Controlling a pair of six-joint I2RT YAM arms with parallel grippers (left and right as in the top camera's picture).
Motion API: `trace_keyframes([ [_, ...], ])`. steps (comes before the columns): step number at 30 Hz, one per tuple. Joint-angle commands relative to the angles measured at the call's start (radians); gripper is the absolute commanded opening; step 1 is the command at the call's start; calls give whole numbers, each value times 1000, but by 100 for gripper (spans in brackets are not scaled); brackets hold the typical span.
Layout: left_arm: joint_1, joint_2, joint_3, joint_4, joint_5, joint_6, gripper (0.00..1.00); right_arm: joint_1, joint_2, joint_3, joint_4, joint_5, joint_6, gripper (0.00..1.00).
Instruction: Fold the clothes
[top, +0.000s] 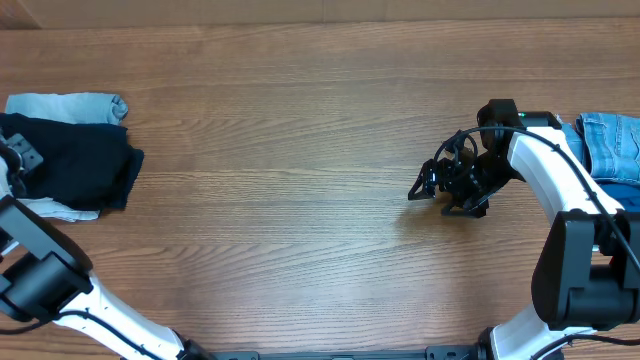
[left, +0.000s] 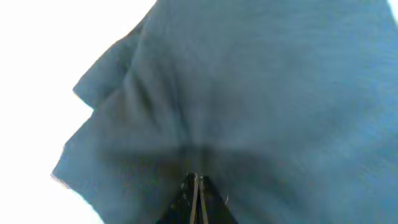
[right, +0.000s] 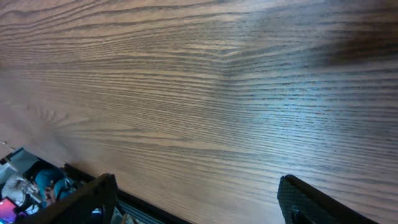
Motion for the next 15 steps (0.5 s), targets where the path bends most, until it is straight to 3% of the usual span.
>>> trace_keyframes([
  [1, -30, -246, 116, -87, 156, -14, 8, -2, -4, -1, 56, -29, -47, 87],
  [5, -100, -473, 130, -196, 318, -9, 22, -2, -20, 7, 187, -84, -62, 87],
  [11, -392, -740, 130, -444, 326, 43, 57, -20, -93, 174, 219, 43, -107, 88],
  [15, -580, -787, 130, -655, 326, 44, 65, -56, -227, 289, 219, 159, -41, 94],
])
